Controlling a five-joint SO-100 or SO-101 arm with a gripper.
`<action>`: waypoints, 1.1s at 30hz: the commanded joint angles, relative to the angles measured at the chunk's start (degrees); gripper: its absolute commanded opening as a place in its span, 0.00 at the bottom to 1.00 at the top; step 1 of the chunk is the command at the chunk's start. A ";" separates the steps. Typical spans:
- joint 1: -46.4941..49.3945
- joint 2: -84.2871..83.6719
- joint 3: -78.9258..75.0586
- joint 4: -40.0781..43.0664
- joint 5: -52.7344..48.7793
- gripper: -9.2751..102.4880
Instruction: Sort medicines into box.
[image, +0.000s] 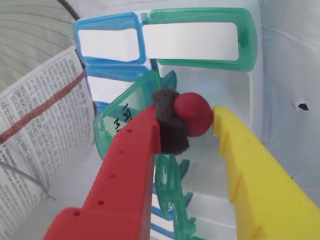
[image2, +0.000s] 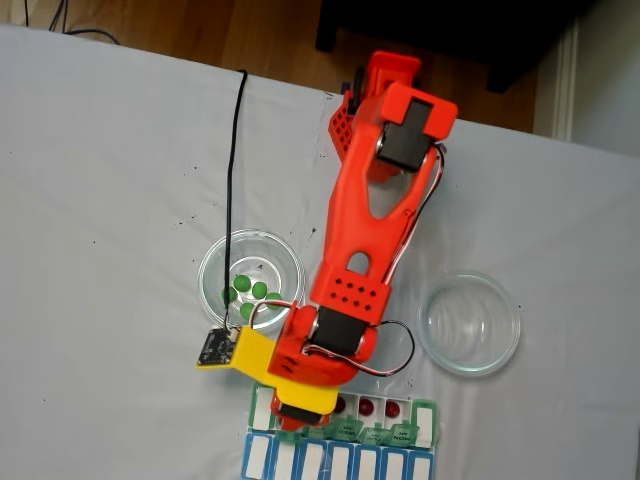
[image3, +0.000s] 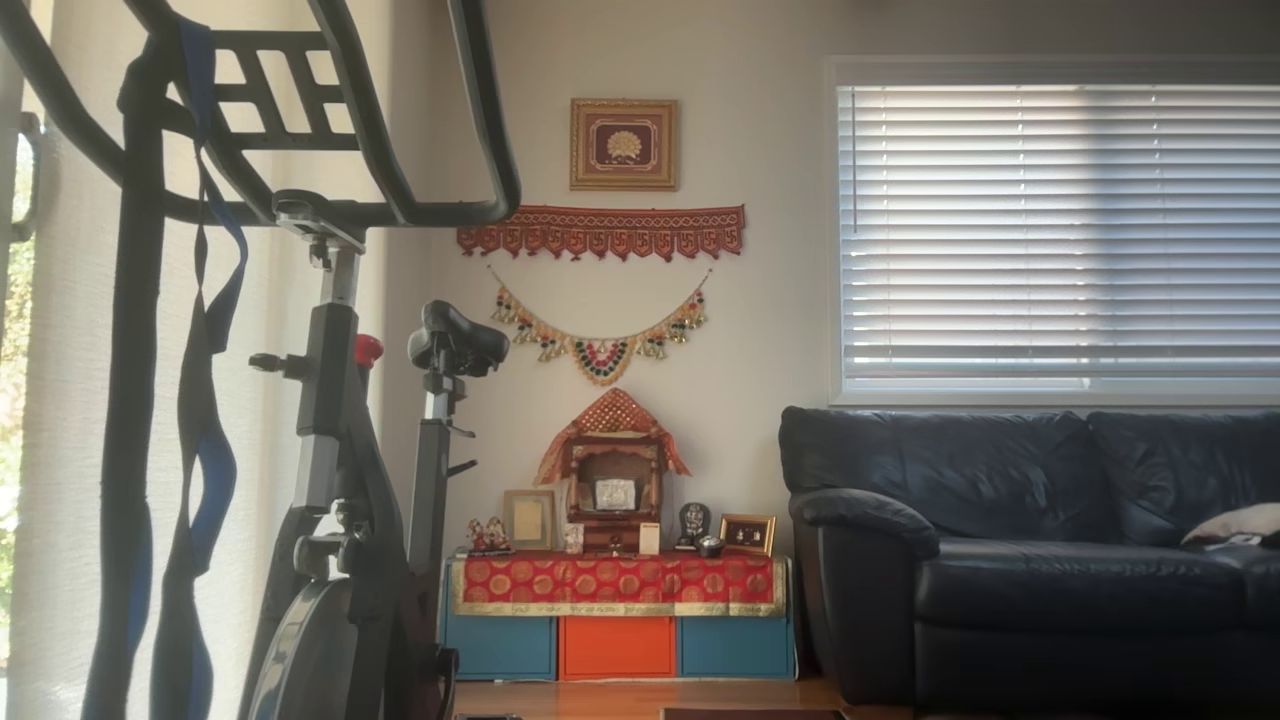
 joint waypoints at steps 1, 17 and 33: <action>-1.49 3.78 -0.44 -2.64 -0.26 0.09; -1.23 2.37 3.78 -10.72 -1.93 0.09; 0.79 1.23 5.62 -13.97 -7.12 0.09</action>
